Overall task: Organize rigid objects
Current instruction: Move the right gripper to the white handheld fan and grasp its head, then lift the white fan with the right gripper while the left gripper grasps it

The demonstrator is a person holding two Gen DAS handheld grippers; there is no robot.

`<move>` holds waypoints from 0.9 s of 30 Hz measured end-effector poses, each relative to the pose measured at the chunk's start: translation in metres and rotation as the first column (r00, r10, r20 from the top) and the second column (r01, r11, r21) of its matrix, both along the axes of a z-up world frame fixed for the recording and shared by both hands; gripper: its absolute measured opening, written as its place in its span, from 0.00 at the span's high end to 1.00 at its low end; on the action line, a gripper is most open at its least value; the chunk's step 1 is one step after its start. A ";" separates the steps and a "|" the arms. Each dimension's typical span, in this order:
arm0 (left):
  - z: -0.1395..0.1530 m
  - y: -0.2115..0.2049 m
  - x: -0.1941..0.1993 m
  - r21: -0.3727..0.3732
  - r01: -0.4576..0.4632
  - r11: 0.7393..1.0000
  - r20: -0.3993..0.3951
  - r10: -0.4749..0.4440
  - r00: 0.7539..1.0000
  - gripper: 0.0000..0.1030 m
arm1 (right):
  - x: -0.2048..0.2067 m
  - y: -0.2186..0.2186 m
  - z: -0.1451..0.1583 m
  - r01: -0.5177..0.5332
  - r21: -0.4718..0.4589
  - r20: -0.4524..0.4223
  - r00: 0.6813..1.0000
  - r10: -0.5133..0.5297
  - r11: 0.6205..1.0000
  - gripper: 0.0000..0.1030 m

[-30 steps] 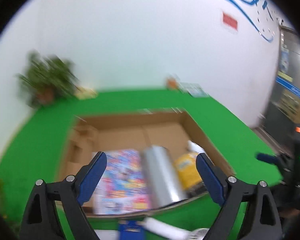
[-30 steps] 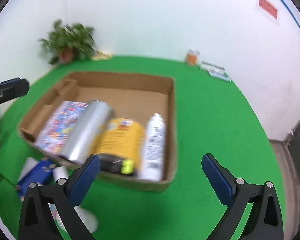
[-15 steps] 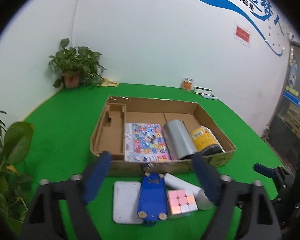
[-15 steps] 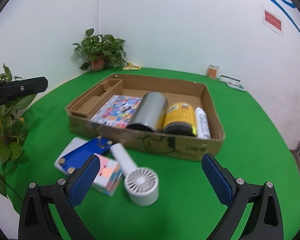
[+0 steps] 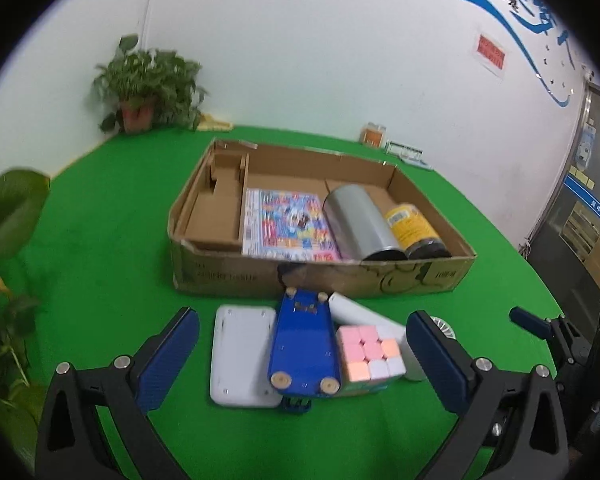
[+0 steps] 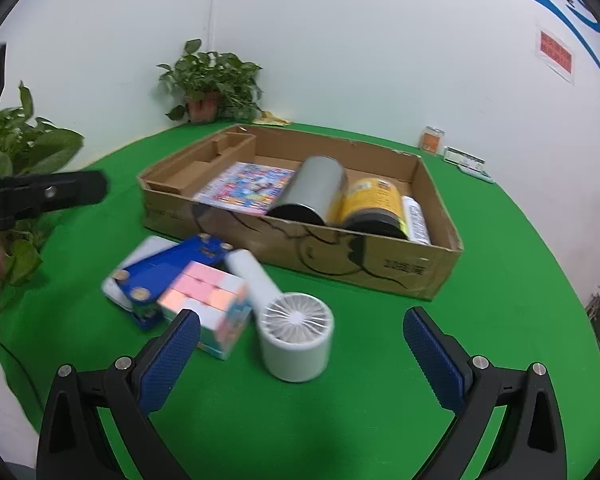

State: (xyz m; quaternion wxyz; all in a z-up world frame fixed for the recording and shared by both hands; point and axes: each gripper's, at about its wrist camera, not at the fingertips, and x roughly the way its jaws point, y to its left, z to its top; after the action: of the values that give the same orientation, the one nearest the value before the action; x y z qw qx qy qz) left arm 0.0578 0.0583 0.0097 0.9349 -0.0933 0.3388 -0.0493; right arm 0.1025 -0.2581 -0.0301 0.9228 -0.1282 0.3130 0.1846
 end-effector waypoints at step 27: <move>-0.041 -0.067 -0.008 -0.290 0.365 0.885 -0.124 -0.412 0.903 0.01 | 0.022 -0.102 -0.068 0.361 0.444 -0.631 0.776 0.000 0.820 0.47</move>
State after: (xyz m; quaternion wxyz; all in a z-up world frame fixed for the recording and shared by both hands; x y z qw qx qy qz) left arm 0.0496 -0.0089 -0.0313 0.8505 -0.1490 0.4251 -0.2714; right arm 0.1245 -0.3599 -0.0986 0.7841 0.2363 0.5369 0.2028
